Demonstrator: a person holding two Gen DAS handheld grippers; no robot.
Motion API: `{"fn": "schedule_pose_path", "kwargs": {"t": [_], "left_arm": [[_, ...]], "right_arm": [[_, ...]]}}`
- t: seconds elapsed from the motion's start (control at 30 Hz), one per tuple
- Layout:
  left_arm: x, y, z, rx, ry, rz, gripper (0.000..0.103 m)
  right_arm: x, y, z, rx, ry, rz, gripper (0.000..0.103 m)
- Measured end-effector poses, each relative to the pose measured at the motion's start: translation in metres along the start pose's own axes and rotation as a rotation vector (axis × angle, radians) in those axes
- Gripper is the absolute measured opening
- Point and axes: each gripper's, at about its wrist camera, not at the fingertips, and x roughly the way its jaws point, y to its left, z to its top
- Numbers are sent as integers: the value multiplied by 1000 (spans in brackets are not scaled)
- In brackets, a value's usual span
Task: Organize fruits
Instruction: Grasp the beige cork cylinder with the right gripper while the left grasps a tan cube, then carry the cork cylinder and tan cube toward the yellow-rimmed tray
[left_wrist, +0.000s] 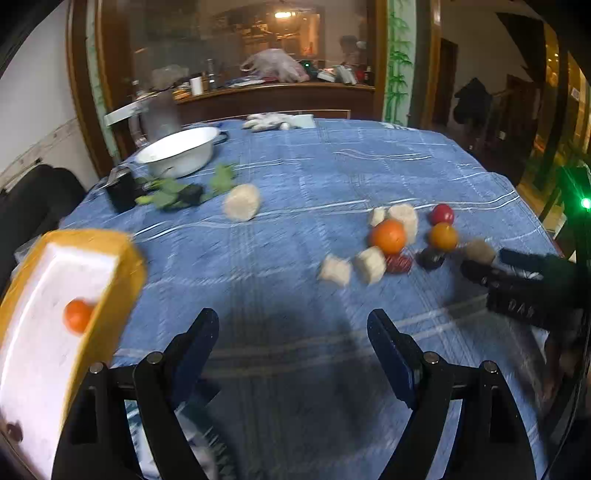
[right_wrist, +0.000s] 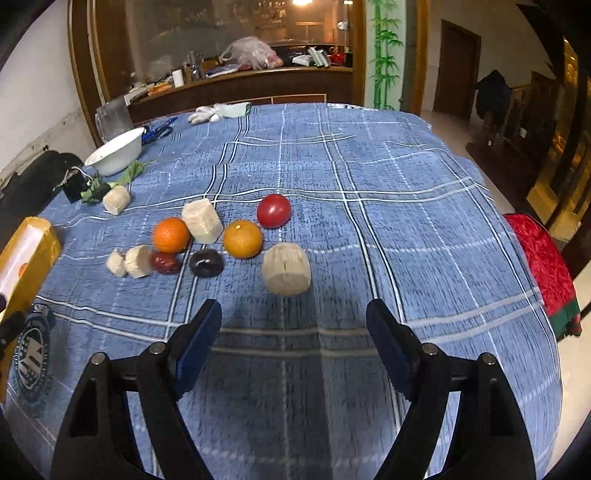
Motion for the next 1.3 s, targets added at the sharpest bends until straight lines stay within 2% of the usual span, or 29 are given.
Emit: {"fn": "schedule_pose_path", "kwargs": {"t": [0.07,0.13,0.17,0.27,0.3,0.43,0.47,0.5,0.57,0.7,0.87,1.3], "left_arm": [[9,-7,5,12,-4,11,82],[21,-11,8,37,11,18,76],[26,-13,10,41,18,23,71],[39,-16,13,38,37,22,68],[43,-16,14,42,42,26,61],[56,-18,18,32,81,-2,46],[56,-19,18,32,80,-9,38],[55,-20,18,37,77,-6,24],[53,-22,16,52,74,20,24],[43,-12,9,15,83,2,24],[18,0,-5,-16,64,-4,24],[-15,22,-22,-77,29,-28,24]], "right_arm": [[12,6,7,-35,19,-6,81],[24,7,10,-48,35,-5,77],[27,7,12,-52,38,0,67],[33,8,10,-58,43,3,47],[36,7,9,-58,54,8,47],[36,0,8,-32,51,38,46],[36,0,9,-31,51,39,46],[36,0,8,-32,51,40,46],[36,0,8,-30,51,46,46],[36,-1,9,-25,50,54,45],[35,-4,9,-14,47,51,36],[20,0,7,-47,2,21,35]]}}
